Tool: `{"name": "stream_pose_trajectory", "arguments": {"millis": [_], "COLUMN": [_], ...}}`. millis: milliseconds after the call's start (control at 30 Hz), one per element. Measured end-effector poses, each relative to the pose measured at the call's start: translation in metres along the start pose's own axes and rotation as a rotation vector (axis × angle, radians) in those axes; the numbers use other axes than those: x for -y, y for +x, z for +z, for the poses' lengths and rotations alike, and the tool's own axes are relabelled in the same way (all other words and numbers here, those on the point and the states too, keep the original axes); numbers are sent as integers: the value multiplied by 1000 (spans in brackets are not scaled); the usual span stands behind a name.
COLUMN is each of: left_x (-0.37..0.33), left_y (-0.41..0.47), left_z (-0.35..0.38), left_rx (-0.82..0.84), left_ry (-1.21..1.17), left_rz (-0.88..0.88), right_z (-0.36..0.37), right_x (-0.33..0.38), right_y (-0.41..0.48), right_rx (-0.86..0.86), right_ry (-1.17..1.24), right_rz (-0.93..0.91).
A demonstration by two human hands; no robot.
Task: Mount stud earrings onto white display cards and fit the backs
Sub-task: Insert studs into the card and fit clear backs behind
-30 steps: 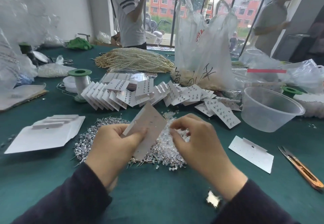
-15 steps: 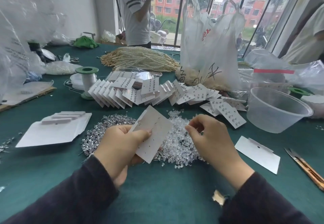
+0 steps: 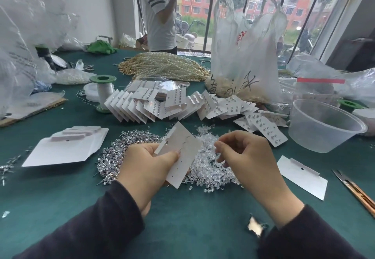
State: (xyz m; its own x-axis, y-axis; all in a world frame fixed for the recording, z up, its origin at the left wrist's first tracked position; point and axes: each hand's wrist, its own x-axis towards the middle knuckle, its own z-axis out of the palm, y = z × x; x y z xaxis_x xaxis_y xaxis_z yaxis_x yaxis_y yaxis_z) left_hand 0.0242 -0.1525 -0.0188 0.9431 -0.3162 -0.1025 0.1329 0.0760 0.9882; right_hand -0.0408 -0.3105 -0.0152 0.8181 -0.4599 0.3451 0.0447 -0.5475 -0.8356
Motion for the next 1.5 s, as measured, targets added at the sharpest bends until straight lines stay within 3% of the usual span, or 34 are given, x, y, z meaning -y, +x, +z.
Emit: {"name": "stream_pose_trajectory", "arguments": {"millis": [133,333,633,1500], "left_x": [3,2,-1,1], "left_y": [-2,-6,-13,-11], "left_z": [3,5,8,6], "left_rx": [-15,0,20,-29], "left_ry": [37,114,161,306], "left_rz": [24,88,136,267], "right_z": [8,23,31,35], "right_x": [12,21,17,15], "right_y": [-11,-23,-25,-25], "right_rx": [57,57,-52,-56], "right_ry": [161,78,97,124], "right_rz": [-12,-170,-256,-330]}}
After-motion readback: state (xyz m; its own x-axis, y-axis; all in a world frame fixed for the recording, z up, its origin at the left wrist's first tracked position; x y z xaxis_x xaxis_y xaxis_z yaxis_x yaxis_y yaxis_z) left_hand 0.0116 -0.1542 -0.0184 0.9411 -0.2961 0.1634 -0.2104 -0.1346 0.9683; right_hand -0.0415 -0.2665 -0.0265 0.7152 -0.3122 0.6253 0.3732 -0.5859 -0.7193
